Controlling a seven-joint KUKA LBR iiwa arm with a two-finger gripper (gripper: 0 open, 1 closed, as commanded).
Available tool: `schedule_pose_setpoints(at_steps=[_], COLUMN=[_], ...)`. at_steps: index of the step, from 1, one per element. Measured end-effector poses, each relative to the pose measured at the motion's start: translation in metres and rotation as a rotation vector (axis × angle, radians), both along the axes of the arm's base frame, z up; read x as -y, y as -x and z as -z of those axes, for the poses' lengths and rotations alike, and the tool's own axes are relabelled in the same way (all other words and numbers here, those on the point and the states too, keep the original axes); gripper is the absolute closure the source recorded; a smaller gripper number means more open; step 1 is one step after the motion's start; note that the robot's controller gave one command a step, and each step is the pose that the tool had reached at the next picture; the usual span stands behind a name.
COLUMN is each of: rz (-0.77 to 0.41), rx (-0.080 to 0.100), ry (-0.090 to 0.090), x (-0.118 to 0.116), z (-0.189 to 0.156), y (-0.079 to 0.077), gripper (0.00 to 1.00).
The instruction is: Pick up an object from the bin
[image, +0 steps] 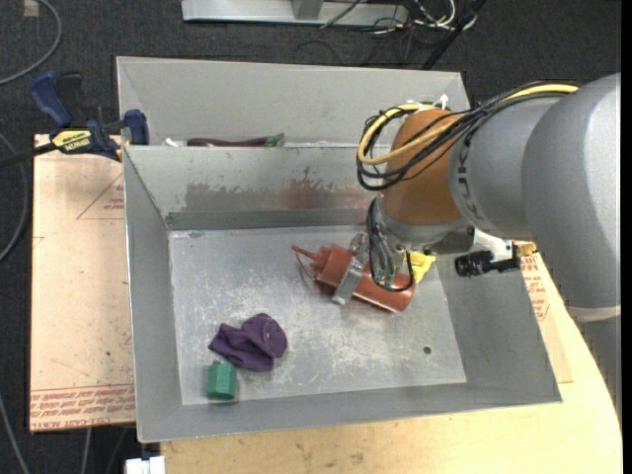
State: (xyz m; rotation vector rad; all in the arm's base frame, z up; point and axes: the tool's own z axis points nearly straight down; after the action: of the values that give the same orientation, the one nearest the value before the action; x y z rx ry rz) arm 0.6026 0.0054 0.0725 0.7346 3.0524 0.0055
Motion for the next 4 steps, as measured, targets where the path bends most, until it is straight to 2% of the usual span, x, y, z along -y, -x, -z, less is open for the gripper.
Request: schedule_pose_setpoints(at_steps=[1, 3, 4], rz=[0.0, -0.002, -0.002], rx=[-0.009, 0.007, 0.007], ry=[0.0, -0.001, -0.001], x=[0.0, 0.0, 0.0], z=[-0.02, -0.054, -0.058], y=[0.003, -0.002, -0.002], gripper=[1.0, 1.0, 1.0])
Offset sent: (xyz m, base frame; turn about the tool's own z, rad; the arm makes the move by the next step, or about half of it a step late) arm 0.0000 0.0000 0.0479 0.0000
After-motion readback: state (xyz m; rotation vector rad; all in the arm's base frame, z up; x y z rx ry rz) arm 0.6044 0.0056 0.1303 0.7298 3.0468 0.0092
